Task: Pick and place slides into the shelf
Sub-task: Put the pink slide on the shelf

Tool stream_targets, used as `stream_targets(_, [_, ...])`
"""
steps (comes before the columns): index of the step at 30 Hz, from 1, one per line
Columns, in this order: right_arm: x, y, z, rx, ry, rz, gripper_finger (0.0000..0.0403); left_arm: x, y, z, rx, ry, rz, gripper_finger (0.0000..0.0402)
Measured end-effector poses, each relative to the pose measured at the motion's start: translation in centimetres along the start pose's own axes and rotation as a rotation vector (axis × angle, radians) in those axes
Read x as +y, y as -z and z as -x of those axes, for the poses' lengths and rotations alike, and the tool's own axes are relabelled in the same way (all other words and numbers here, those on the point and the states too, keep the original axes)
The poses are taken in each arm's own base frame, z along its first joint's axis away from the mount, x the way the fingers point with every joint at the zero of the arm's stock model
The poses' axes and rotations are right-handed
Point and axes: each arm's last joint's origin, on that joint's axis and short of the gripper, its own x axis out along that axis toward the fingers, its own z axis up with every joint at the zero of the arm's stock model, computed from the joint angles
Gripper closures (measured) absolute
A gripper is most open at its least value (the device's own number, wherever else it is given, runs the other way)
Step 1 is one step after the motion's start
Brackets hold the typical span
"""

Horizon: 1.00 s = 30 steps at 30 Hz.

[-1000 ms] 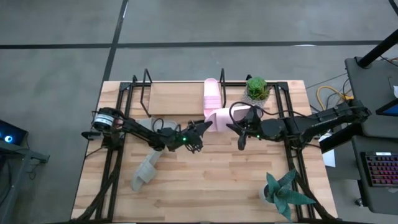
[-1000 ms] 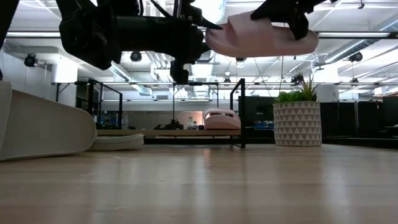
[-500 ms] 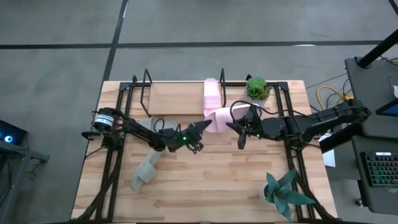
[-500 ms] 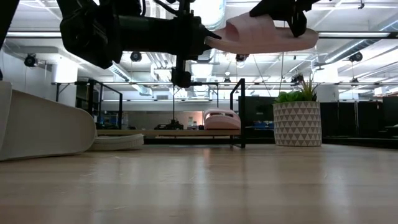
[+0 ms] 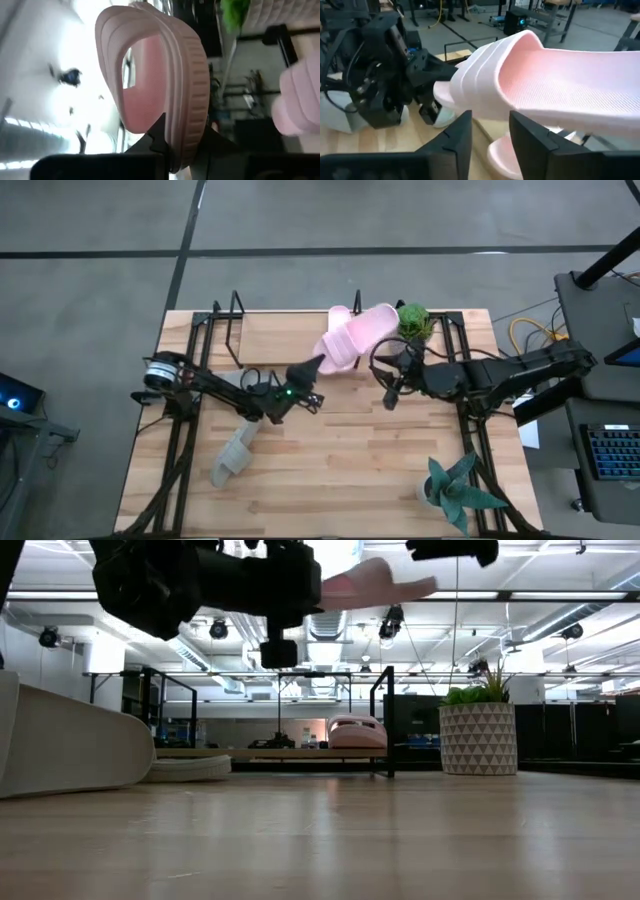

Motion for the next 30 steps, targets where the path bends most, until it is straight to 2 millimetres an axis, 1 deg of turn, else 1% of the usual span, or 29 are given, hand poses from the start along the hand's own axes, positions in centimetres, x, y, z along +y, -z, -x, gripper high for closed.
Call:
stream_targets(3, [-0.3, -1.5, 0.7, 0.007, 0.015, 0.041, 0.0268, 0.5, 0.6, 0.0, 0.112, 0.034, 0.059, 0.0386])
stream_targets(6, [-0.9, -3.3, 1.5, -0.012, 0.088, 0.094, 0.0265, 0.5, 1.3, -0.2, 0.218, 0.066, 0.109, 0.0386])
stream_targets(10, [-1.5, -5.9, 2.7, -0.056, 0.125, 0.121, 0.0268, -0.2, 2.0, -0.5, 0.246, 0.066, 0.188, 0.0386])
stream_targets(12, [-1.6, -6.6, 3.1, -0.071, 0.120, 0.124, 0.0273, -0.6, 2.4, -0.9, 0.243, 0.061, 0.233, 0.0387])
stream_targets(16, [-1.7, -6.9, 3.2, -0.072, 0.109, 0.155, 0.0281, -1.8, 3.1, -1.5, 0.236, 0.083, 0.332, 0.0387])
stream_targets(20, [-1.6, -6.4, 3.0, -0.048, 0.113, 0.180, 0.0287, -1.9, 3.2, -1.5, 0.174, 0.141, 0.430, 0.0387])
stream_targets(22, [-1.6, -6.2, 2.9, -0.042, 0.114, 0.188, 0.0290, -1.2, 3.6, -1.3, 0.140, 0.174, 0.515, 0.0387])
stream_targets(25, [-1.6, -6.1, 2.9, -0.036, 0.114, 0.194, 0.0294, 1.0, 4.8, -1.0, 0.113, 0.209, 0.667, 0.0387])
stream_targets(28, [-1.6, -6.0, 2.9, -0.027, 0.115, 0.203, 0.0296, 3.5, 6.6, -0.6, 0.156, 0.190, 0.845, 0.0387])
stream_targets(30, [-1.6, -5.8, 2.8, -0.016, 0.116, 0.212, 0.0296, 4.8, 7.8, -0.1, 0.237, 0.149, 0.973, 0.0387])
